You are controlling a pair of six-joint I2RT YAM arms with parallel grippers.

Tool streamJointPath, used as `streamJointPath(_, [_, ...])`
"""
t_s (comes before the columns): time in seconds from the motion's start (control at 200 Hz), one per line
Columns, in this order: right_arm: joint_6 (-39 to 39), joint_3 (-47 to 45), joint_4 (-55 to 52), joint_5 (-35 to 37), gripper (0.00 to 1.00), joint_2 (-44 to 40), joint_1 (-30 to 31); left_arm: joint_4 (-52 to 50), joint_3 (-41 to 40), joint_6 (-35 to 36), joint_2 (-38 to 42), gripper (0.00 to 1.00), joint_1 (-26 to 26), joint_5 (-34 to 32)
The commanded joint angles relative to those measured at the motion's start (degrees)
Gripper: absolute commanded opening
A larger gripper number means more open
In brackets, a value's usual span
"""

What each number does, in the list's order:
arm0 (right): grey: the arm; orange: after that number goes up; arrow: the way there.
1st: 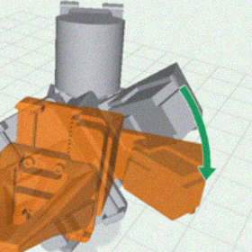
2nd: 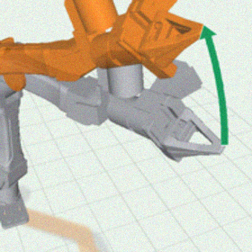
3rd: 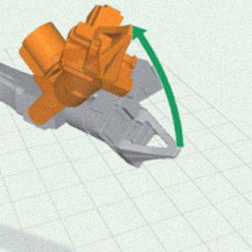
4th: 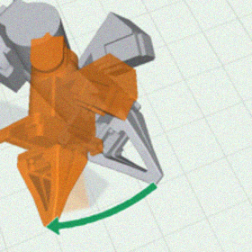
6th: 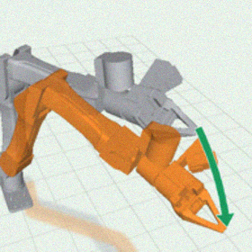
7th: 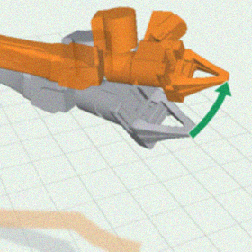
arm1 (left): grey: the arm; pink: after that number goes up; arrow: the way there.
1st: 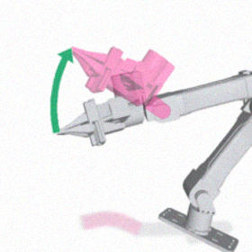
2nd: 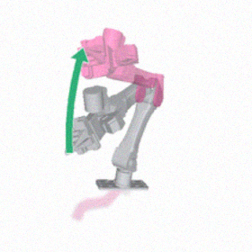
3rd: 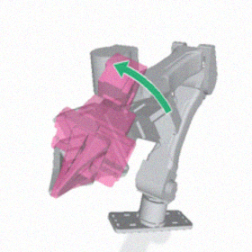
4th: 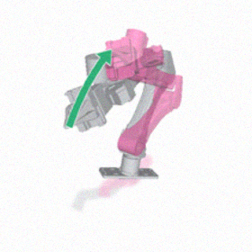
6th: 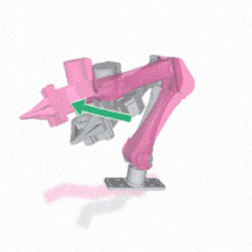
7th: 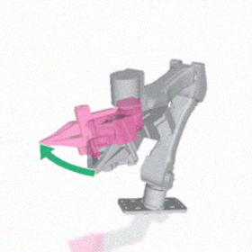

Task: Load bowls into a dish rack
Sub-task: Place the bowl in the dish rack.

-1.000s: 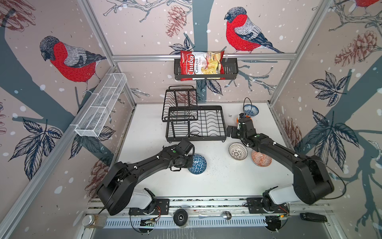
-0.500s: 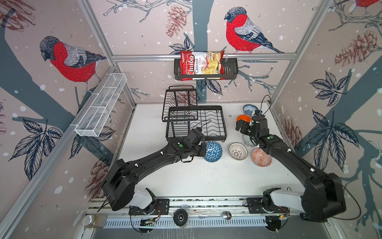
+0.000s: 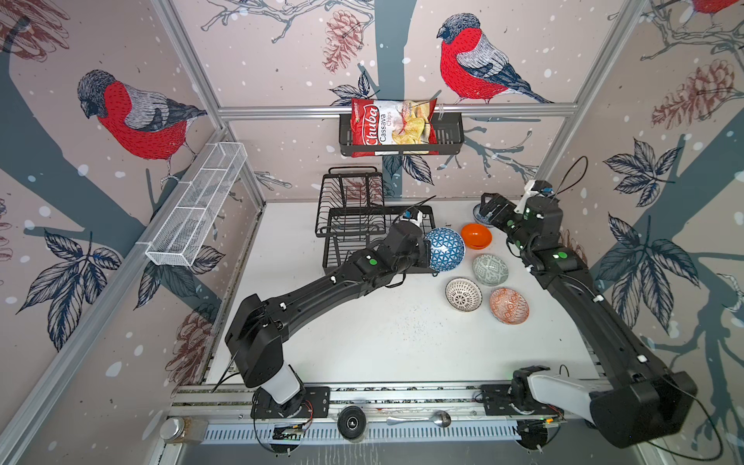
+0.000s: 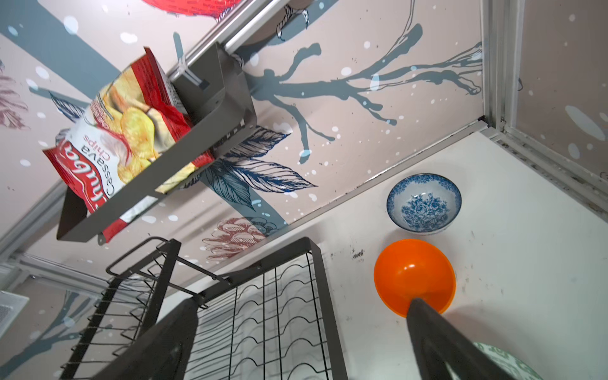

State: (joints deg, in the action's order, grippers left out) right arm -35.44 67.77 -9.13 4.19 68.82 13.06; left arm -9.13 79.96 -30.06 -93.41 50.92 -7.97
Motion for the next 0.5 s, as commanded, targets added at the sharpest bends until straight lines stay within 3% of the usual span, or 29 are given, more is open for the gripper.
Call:
streamJointPath(0.0, [-4.7, 2.6, -1.1, -5.9, 1.0, 1.4, -1.1, 8.6, 2.7, 2.8, -1.9, 0.0, 0.7, -7.4])
streamJointPath(0.245, [-11.4, 3.4, 3.5, -10.2, 1.0, 0.4, -0.7, 18.4, 8.3, 10.5, -8.5, 0.0, 1.3, -24.4])
streamJointPath(0.495, [-17.5, 0.7, 7.6, -10.8, 1.0, -2.5, 3.0, 32.8, 13.9, 24.1, -17.8, 0.0, 1.5, -39.0])
